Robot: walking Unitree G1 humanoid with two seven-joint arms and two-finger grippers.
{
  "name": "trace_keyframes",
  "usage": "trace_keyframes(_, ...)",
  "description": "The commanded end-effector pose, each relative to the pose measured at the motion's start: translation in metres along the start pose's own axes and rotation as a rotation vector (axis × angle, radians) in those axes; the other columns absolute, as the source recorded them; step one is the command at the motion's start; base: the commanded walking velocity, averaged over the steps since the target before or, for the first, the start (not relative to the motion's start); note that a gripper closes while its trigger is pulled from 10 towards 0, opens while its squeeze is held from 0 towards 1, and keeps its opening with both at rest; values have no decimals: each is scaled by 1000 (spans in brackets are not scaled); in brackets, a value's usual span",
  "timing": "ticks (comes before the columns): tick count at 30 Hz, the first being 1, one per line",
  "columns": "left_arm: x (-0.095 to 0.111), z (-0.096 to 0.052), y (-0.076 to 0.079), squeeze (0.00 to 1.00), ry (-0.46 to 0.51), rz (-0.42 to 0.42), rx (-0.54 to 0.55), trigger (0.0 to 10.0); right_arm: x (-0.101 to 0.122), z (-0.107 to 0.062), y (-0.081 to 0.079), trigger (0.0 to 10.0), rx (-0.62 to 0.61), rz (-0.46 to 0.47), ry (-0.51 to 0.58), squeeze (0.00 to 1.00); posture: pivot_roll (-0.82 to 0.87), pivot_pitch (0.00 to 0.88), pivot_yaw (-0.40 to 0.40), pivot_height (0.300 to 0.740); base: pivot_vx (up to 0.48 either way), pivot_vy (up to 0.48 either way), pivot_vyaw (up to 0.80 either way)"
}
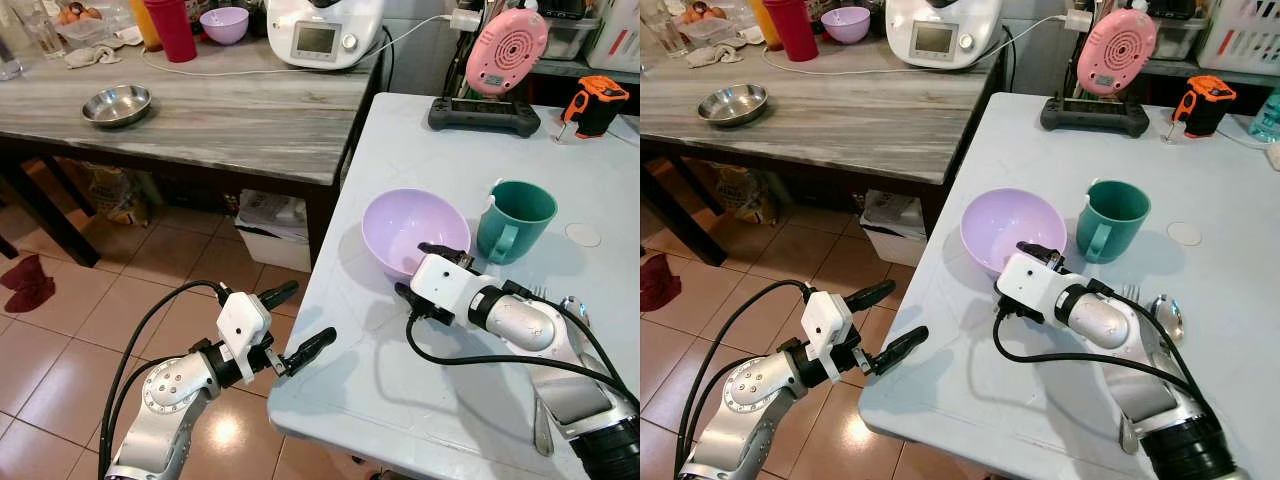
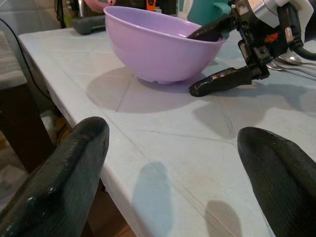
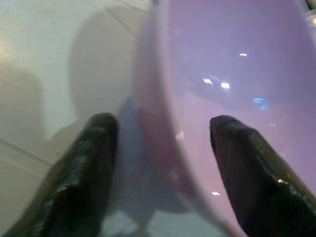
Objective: Setting the table
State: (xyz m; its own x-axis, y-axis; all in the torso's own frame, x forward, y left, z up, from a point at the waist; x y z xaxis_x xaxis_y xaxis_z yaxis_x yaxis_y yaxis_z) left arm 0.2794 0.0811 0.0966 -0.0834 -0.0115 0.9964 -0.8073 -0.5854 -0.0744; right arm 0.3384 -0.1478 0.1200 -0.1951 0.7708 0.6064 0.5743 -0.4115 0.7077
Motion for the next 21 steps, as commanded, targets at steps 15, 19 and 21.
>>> trace_keyframes(15,4,-2,-1,0,14,4,-1,10000,-7,4,19,0,-54,-103,-9,0,-185,109,69,740,0,0,0)
trace_keyframes(19,14,3,-2,0,66,-37,20,10000,-8,4,21,0,-64,-111,-3,0,-187,110,67,740,0,0,0)
trace_keyframes(21,16,5,-2,0,72,-40,21,10000,-8,4,21,0,-64,-113,-2,0,-187,110,67,740,0,0,0)
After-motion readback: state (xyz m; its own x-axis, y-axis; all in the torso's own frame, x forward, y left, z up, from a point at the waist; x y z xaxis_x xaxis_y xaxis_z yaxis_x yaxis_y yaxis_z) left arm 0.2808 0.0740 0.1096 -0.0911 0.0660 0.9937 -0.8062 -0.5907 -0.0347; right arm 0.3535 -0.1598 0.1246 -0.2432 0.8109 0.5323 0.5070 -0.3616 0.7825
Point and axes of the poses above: a point about 5 cm out from each wrist's last joint towards the gripper, its own z axis pointing out of the wrist towards the gripper, its own x axis along the axis of the wrist's last joint, y = z × x, the point moved 5 cm from there along z, pointing out of the wrist towards the gripper, and after that the axes turned 1 degree about -z, right-handed, at the moved point
